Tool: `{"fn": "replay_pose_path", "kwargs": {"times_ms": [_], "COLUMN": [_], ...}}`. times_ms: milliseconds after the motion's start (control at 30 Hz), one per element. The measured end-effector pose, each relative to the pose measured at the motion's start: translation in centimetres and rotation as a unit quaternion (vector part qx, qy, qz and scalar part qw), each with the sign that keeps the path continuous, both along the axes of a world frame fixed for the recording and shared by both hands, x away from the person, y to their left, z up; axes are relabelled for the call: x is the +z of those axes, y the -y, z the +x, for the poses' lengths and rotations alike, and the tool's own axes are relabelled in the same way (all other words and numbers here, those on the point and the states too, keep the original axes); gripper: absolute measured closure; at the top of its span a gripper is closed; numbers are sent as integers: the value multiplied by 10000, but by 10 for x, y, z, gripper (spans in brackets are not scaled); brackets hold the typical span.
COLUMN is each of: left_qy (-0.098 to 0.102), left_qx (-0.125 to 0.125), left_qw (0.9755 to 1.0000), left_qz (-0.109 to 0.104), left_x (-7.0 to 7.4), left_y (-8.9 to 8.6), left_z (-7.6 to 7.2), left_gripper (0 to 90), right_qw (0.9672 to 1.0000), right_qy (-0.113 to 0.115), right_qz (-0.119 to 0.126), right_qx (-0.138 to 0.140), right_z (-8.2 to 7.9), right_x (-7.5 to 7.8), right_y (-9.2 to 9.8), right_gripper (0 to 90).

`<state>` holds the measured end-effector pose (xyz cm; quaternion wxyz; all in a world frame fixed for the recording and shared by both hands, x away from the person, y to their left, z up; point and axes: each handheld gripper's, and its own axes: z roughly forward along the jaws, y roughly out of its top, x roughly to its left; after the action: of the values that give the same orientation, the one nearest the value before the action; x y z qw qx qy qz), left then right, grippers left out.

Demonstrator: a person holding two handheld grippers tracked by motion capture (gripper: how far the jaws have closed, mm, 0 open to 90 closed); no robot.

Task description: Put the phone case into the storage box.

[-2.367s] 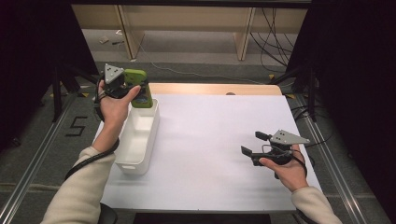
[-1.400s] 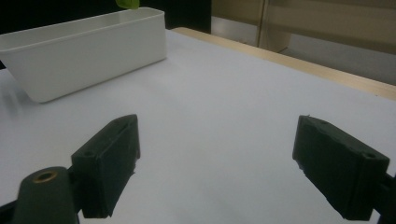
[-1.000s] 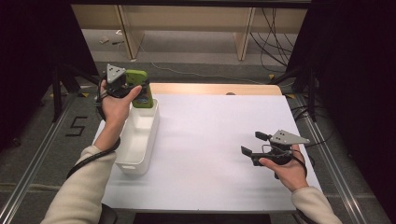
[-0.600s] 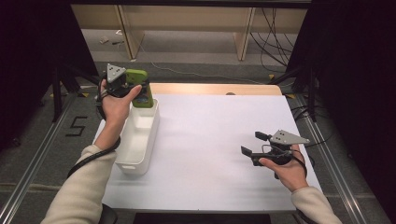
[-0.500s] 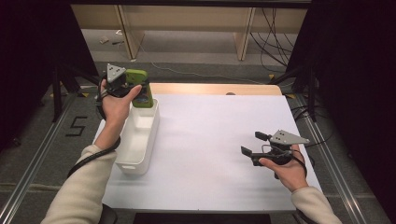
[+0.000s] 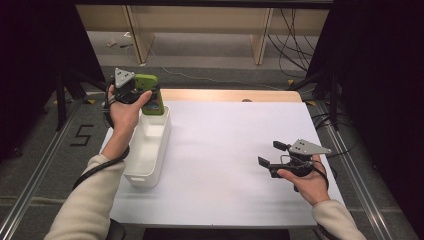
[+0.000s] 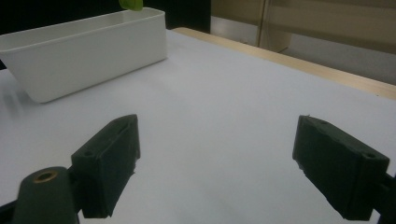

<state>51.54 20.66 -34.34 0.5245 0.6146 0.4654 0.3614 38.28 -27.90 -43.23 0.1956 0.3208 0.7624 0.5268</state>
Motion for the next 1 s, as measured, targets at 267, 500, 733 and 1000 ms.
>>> {"fn": "replay_pose_path", "kwargs": {"times_ms": [267, 500, 733, 1000], "left_qy": [-15, -29, -55, -66], "left_qx": [0, -14, -3, -1], "left_qw": [10000, 10000, 10000, 10000], "left_qz": [15, 26, 23, 29], "left_x": [-1, -2, -3, -4], "left_y": [0, 2, 2, 1], "left_z": [1, 3, 4, 6], "left_gripper": [166, 165, 165, 165], "right_qw": [10000, 10000, 10000, 10000], "right_qy": [-9, 0, -8, -19], "right_qz": [-8, 4, 6, -1], "right_qx": [7, 4, 7, 7], "right_z": [0, 0, 0, 0], "right_x": [0, 0, 0, 0], "right_y": [0, 0, 0, 0], "right_gripper": [160, 160, 160, 160]}}
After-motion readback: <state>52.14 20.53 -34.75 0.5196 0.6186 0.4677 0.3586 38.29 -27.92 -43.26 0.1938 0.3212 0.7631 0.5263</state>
